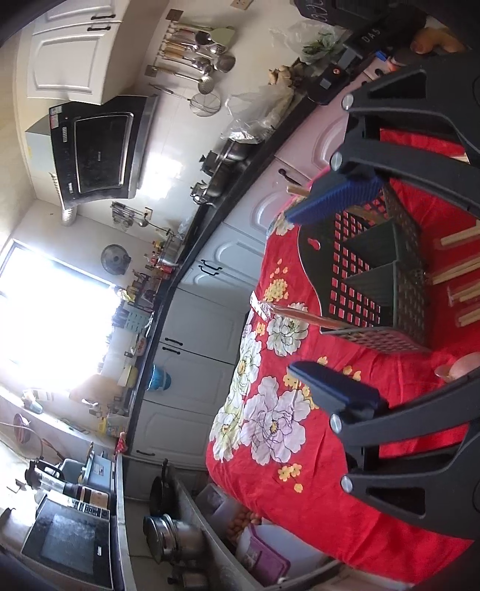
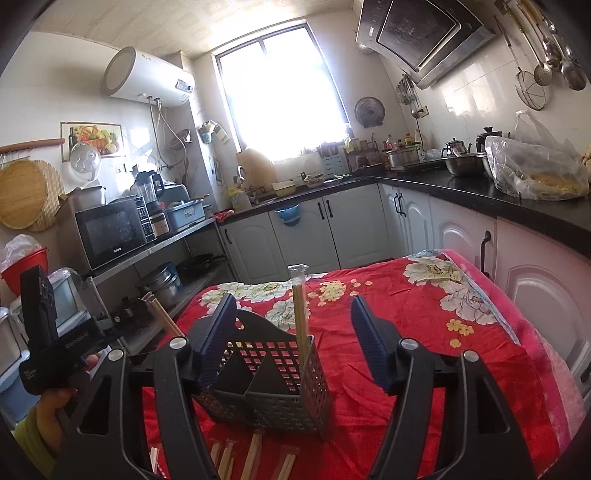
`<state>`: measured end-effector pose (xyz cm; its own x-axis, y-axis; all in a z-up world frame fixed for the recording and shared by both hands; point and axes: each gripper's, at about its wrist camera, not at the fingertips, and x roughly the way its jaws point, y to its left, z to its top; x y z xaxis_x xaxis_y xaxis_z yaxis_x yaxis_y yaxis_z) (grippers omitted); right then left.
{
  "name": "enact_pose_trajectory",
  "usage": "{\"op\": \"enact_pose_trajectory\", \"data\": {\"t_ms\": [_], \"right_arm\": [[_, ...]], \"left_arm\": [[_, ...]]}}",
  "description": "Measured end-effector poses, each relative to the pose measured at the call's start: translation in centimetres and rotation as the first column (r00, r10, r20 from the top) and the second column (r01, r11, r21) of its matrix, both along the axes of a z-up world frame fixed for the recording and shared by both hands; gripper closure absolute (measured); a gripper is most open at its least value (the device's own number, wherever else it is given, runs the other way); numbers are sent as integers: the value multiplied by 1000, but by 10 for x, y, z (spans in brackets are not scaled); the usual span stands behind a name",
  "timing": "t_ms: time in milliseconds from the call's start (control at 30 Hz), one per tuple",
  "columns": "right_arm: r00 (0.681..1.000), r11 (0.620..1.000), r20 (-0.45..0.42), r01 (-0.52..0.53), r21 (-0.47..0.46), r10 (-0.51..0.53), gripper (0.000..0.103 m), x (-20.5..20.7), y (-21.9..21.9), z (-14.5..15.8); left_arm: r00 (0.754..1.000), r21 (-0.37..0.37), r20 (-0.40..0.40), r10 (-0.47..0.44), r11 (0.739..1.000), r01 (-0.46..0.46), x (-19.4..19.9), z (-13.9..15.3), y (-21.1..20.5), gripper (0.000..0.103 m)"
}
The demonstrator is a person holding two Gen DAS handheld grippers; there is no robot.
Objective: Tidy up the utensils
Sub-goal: 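Open the left tool to drop chopsticks into the caddy while the right tool releases its pair, then move both tools back down to the remaining wrapped chopsticks on the cloth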
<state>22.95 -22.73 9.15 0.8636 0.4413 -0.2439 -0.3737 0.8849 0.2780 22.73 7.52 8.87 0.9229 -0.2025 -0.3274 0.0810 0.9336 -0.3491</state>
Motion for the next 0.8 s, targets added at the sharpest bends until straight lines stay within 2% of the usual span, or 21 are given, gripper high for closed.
{"op": "enact_pose_trajectory", "data": {"t_ms": [67, 133, 333, 800], "right_arm": [[1000, 1000, 3, -4, 0, 4, 37, -5, -1, 1], [1000, 1000, 7, -5, -2, 5, 33, -10, -1, 1], [1000, 1000, -2, -21, -5, 21, 29, -24, -3, -1], [995, 997, -75, -62, -44, 58, 28, -47, 2, -20]], "left_arm": [[1000, -13, 8, 0, 1000, 0, -6, 1, 0, 18], [1000, -19, 17, 0, 1000, 0, -13, 2, 1, 11], [1000, -20, 6, 3, 1000, -3, -29, -1, 0, 11], [996, -62, -93, 16, 998, -22, -64, -31, 10, 11]]}}
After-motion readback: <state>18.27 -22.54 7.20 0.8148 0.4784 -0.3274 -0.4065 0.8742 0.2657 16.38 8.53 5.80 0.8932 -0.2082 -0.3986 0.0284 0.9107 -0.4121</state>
